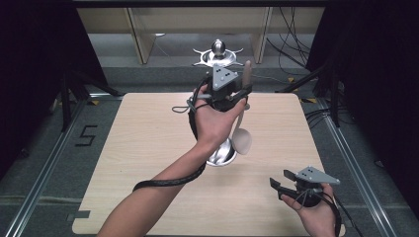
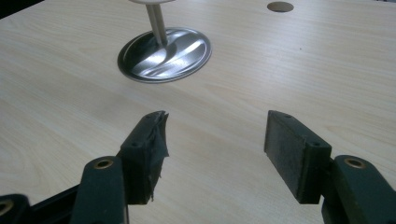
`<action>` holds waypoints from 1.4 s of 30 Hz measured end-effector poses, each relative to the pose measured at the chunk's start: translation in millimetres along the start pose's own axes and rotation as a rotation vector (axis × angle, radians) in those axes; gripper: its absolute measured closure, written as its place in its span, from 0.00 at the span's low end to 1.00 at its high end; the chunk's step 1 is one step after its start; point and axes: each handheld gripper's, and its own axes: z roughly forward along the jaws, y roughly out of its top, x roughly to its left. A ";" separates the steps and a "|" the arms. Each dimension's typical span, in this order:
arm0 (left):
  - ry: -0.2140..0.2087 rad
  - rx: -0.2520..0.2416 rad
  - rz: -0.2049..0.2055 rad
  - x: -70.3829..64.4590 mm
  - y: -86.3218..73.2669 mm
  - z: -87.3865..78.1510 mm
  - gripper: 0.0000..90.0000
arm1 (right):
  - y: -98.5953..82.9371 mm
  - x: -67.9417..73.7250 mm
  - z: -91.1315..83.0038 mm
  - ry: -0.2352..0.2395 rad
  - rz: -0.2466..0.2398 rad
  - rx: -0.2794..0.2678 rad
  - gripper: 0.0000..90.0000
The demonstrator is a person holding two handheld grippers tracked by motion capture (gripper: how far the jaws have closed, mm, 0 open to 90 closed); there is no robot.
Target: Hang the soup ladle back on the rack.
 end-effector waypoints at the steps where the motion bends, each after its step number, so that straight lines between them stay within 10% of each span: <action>1: 0.001 -0.001 0.000 0.1 -0.2 -0.1 0.81 | 0.0 0.0 0.0 0.000 -0.001 0.000 0.44; 28: 0.028 -0.009 -0.039 16.2 -5.3 -4.1 0.82 | -0.4 2.2 1.4 0.026 0.025 0.021 0.44; 42: 0.020 -0.029 0.050 17.2 -6.7 -16.4 0.71 | -0.8 0.4 0.5 0.005 0.003 0.017 0.44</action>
